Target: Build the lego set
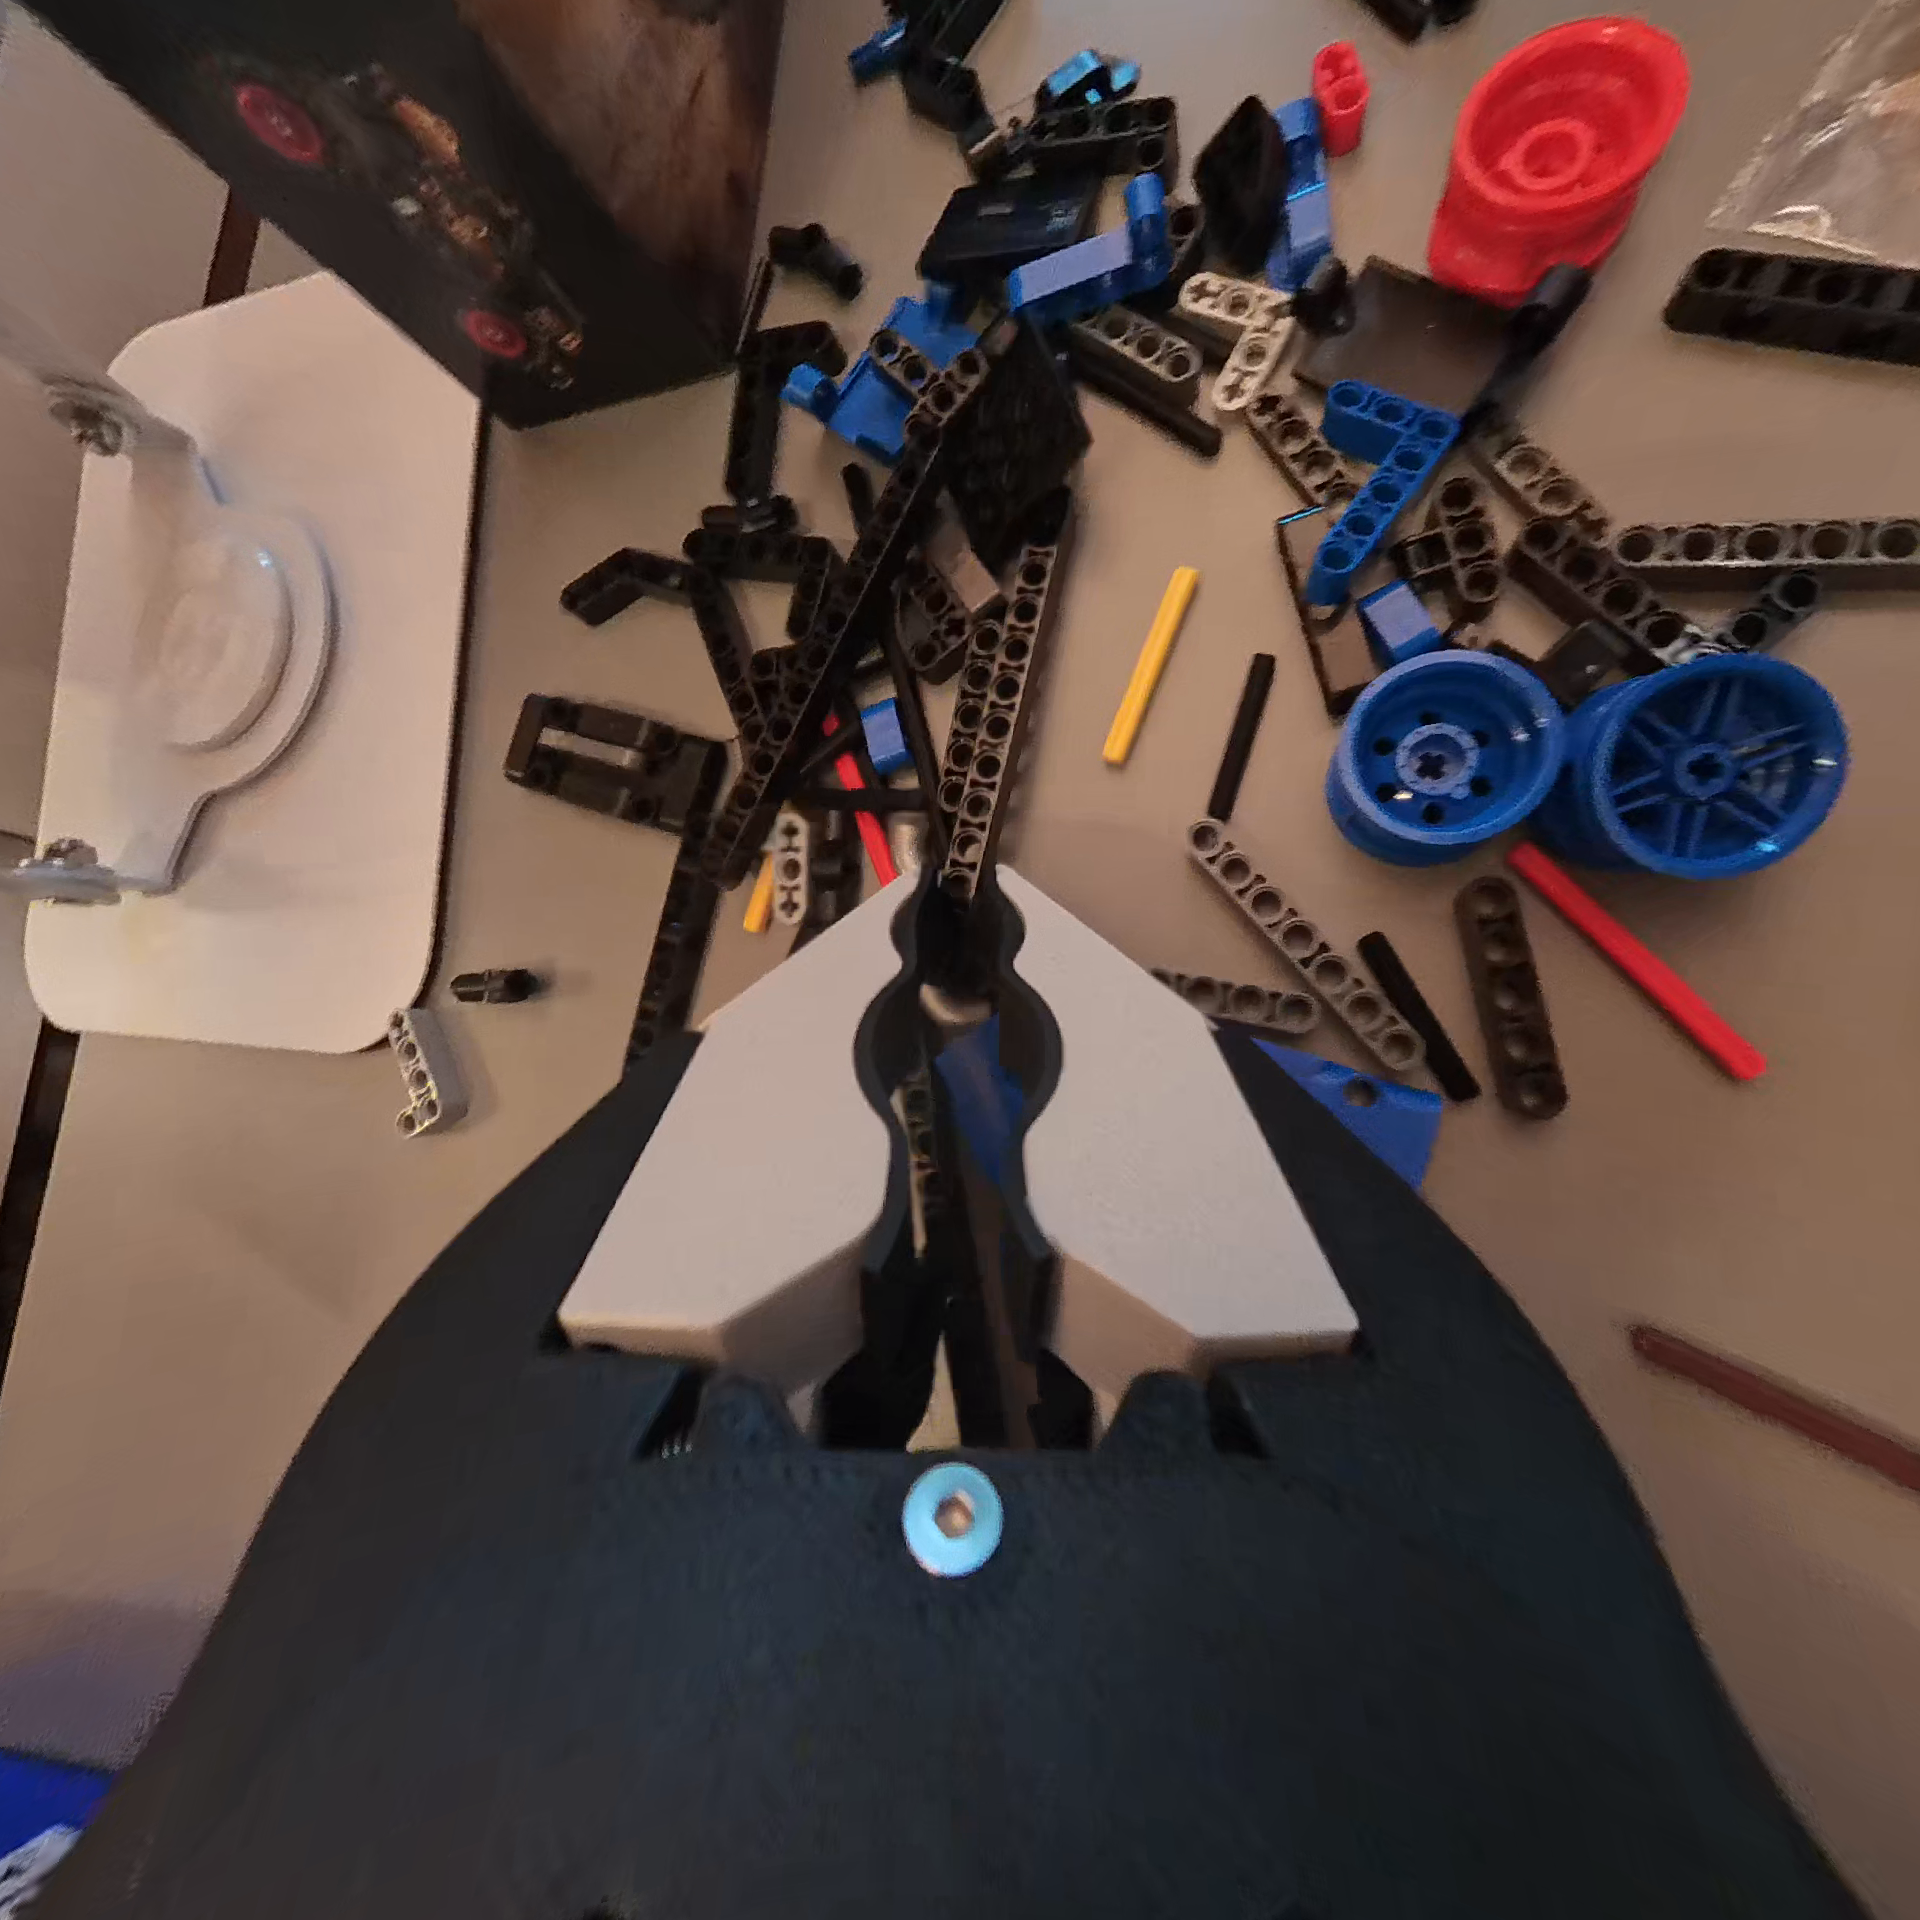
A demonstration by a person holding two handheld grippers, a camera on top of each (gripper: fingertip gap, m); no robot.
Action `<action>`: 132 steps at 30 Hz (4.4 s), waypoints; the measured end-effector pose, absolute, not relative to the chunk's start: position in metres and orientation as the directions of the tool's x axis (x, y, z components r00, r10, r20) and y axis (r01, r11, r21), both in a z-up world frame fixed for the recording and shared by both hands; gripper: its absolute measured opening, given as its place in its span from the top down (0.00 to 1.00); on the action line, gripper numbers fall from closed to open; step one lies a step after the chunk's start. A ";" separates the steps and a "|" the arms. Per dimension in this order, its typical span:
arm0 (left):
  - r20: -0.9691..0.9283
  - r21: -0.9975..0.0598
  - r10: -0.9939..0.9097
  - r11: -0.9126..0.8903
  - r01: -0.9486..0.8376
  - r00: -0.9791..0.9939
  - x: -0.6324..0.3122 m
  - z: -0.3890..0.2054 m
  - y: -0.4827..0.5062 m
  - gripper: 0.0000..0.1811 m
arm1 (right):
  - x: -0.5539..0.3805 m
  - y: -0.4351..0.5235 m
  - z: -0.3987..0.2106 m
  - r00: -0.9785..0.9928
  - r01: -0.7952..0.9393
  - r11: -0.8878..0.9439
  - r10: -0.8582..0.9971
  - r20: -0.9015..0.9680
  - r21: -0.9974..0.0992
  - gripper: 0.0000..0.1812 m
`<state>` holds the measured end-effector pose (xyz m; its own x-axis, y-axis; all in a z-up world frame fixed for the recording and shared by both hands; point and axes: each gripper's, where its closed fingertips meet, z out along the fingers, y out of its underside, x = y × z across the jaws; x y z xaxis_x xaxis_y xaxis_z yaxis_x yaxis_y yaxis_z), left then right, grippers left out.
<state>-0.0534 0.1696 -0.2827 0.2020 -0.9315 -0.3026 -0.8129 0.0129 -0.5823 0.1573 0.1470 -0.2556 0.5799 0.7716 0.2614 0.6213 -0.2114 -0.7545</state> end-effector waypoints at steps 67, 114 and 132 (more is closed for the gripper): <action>-0.171 -0.517 -0.980 0.005 -0.856 0.098 0.058 -0.291 0.159 0.92 | 0.160 0.144 -0.250 0.586 0.605 -0.216 0.772 0.245 -0.767 0.92; -0.324 -0.540 -0.922 -0.002 -0.841 0.210 0.004 -0.263 0.151 0.90 | 0.386 0.090 -0.291 0.911 0.404 -0.698 0.367 0.190 -0.591 0.69; -0.340 -0.538 -0.913 -0.008 -0.843 0.226 0.000 -0.265 0.151 0.90 | 0.393 0.087 -0.288 0.898 0.428 -0.667 0.389 0.205 -0.610 1.00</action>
